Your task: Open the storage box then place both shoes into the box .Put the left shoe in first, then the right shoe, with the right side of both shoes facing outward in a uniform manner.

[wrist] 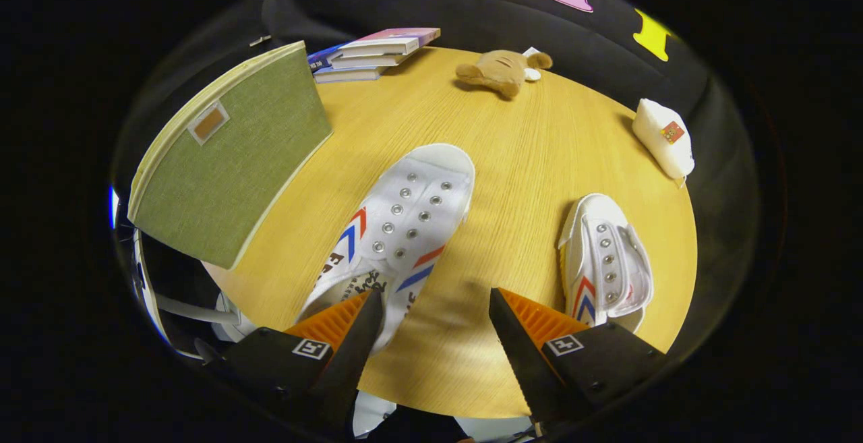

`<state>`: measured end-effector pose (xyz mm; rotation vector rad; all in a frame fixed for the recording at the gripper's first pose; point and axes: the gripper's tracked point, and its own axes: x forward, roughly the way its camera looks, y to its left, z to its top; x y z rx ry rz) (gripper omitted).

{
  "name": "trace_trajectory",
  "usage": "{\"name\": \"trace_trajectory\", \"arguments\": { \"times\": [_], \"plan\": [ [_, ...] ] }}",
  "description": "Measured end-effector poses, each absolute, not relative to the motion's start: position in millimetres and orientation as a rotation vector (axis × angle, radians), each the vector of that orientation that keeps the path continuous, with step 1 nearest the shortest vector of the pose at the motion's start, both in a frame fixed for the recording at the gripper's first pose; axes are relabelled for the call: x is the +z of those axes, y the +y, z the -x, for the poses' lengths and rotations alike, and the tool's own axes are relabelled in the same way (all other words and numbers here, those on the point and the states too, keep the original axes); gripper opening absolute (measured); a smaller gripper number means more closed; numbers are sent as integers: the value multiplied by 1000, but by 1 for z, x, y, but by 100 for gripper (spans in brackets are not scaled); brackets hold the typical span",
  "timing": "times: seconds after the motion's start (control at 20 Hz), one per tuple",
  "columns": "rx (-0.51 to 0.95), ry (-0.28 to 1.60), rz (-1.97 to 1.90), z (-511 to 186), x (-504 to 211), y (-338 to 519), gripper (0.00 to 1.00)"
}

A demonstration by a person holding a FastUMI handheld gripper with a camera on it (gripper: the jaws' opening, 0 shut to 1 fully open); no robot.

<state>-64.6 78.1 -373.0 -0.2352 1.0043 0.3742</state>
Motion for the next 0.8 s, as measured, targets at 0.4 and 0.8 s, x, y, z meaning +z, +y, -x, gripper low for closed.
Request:
{"name": "trace_trajectory", "arguments": {
  "times": [0.4,0.8],
  "plan": [
    [350,1047,37,60,-379,113,61],
    [234,1066,-205,54,-376,103,6]
  ]
}}
